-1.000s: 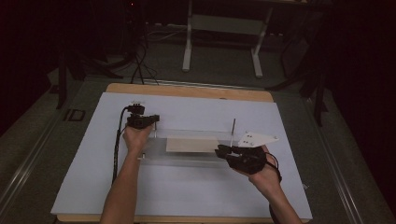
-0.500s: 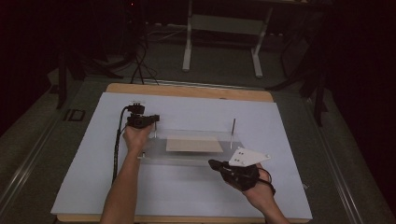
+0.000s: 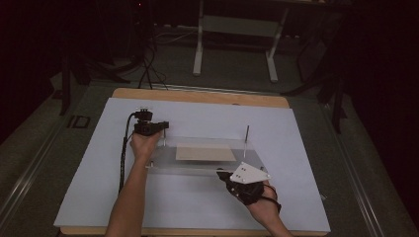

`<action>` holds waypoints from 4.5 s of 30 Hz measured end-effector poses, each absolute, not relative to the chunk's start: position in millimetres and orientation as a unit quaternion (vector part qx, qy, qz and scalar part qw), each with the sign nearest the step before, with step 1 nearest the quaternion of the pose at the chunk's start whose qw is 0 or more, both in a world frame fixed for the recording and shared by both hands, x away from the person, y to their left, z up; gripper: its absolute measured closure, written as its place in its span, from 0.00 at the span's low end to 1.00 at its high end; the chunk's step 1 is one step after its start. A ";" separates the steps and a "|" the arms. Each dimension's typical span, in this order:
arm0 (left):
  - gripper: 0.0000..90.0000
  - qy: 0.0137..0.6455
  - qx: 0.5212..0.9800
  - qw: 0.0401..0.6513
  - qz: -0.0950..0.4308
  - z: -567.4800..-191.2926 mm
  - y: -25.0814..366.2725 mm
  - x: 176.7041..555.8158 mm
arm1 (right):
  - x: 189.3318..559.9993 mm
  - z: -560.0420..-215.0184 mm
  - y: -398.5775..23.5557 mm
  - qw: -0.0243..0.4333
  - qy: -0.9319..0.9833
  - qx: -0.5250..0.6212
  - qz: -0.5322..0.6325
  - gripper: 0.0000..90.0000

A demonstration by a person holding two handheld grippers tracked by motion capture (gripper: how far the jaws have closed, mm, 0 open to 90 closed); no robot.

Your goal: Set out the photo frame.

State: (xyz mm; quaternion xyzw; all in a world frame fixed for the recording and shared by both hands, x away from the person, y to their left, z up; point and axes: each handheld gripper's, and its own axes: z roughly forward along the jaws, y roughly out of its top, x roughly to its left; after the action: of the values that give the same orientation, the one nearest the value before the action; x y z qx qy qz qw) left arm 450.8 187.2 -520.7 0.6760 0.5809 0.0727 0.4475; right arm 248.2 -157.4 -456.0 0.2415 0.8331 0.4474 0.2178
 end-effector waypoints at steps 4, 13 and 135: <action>0.94 0.581 0.677 0.446 0.072 -520.3 186.9 451.1 | 250.0 -456.9 -157.4 0.214 0.829 0.245 0.456 1.00; 0.93 0.583 0.675 0.448 0.067 -520.4 187.6 451.3 | 252.3 -455.5 -154.8 0.214 0.825 0.244 0.463 1.00; 0.62 0.424 0.742 0.475 0.209 -487.0 227.3 316.0 | 284.5 -421.1 -155.2 0.220 0.798 0.268 0.492 1.00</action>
State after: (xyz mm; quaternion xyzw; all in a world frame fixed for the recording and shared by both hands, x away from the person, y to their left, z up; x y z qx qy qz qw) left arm 316.0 227.3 -487.0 0.7423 0.4240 0.2092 0.4747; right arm 284.5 -155.2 -421.1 0.2679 0.7983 0.4924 0.2204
